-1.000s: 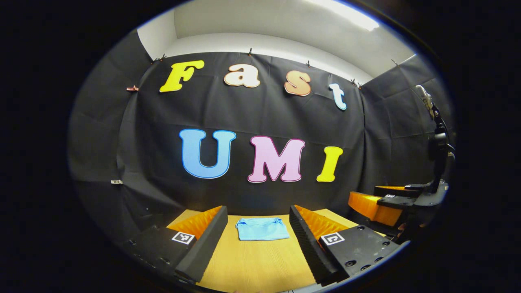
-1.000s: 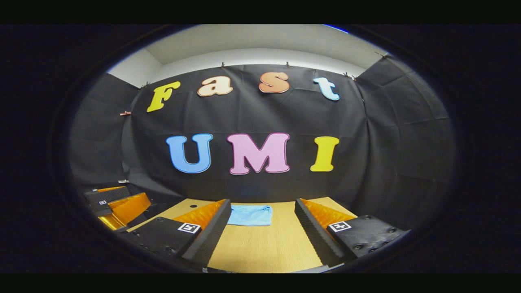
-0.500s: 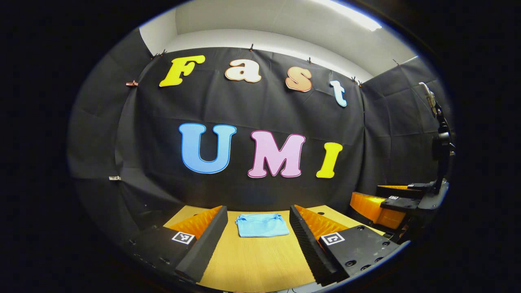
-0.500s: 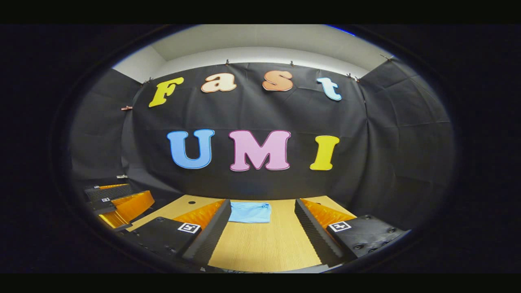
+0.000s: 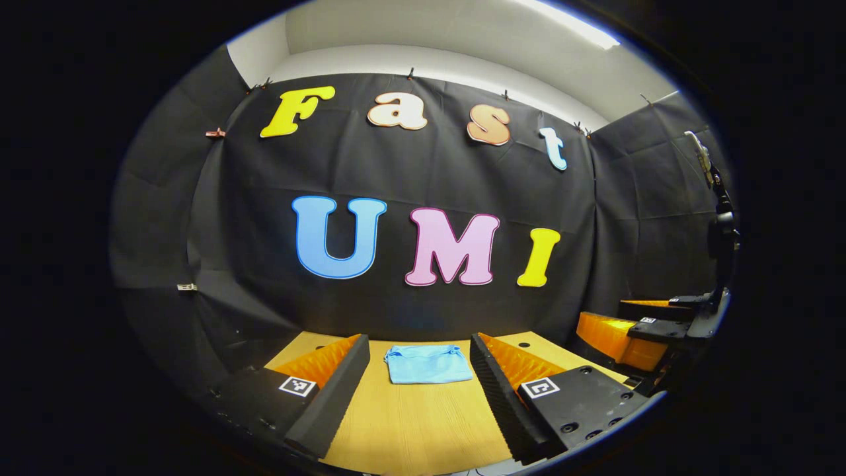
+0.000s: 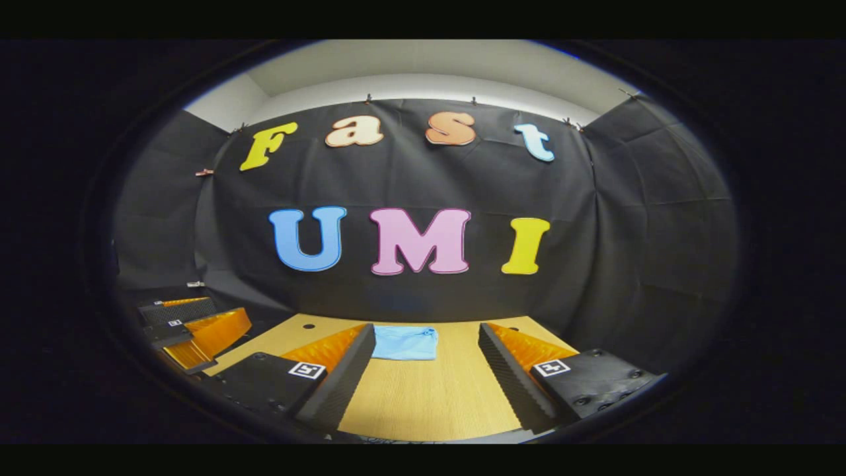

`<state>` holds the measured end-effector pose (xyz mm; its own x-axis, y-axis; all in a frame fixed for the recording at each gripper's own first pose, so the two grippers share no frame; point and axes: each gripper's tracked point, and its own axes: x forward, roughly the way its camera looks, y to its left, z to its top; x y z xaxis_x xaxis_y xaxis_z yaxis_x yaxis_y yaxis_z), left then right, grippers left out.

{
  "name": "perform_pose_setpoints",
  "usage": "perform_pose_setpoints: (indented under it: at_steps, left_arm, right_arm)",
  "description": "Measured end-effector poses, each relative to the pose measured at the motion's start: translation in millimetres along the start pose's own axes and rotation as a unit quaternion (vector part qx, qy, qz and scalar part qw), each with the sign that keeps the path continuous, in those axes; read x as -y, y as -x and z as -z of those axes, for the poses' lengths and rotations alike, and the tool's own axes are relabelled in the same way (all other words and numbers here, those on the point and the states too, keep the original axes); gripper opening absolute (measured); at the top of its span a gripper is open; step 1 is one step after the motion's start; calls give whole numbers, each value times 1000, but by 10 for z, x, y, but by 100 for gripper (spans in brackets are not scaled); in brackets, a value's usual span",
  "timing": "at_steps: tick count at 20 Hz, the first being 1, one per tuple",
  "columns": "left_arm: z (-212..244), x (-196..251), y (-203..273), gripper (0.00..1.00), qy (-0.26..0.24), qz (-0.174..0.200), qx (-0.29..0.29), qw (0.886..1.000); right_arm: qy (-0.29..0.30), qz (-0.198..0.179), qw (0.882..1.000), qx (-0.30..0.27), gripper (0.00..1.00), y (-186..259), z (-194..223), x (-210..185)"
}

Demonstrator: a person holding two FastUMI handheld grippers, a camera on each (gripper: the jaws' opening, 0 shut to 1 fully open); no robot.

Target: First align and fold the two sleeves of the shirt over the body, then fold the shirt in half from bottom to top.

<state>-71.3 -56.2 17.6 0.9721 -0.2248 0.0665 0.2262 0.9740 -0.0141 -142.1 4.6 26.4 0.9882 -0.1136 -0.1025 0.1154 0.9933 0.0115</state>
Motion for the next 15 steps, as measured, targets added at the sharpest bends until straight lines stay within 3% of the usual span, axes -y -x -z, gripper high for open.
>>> perform_pose_setpoints:
  at_steps: [15]
  left_arm:
    - [65,125,-67,97,-10,-4,-8,1000]
  right_arm:
    - [-3,-6,1000,-9,98,-44,68,113]
